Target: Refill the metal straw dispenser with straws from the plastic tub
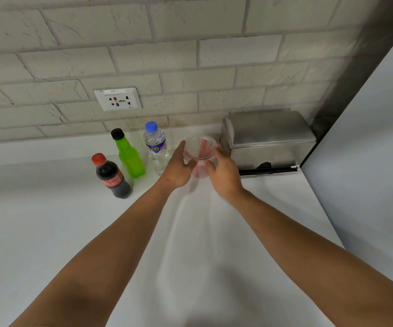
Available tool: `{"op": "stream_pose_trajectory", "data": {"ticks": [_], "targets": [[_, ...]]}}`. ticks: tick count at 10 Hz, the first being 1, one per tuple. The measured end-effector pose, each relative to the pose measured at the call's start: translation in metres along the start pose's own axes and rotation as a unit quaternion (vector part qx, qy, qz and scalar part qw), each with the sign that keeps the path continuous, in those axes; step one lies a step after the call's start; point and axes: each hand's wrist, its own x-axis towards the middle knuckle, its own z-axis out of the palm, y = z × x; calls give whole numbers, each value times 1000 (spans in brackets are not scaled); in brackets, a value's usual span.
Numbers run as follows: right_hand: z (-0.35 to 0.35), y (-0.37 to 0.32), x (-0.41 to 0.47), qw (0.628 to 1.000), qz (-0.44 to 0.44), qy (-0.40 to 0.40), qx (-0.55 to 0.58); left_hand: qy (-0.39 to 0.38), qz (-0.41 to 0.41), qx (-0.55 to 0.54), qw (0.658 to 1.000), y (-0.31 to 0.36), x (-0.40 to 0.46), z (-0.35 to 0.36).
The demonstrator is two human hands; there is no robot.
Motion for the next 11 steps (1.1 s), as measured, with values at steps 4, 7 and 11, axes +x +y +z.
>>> {"op": "stream_pose_trajectory", "data": {"ticks": [4, 7, 11], "targets": [[0, -4, 15, 999, 31, -20, -23, 3, -5, 3, 1000, 4, 17, 0], [-3, -5, 17, 998, 29, -36, -31, 5, 3, 21, 1000, 0, 20, -1], [-26, -15, 3, 998, 12, -19, -58, 32, 55, 66, 996, 7, -3, -4]]}}
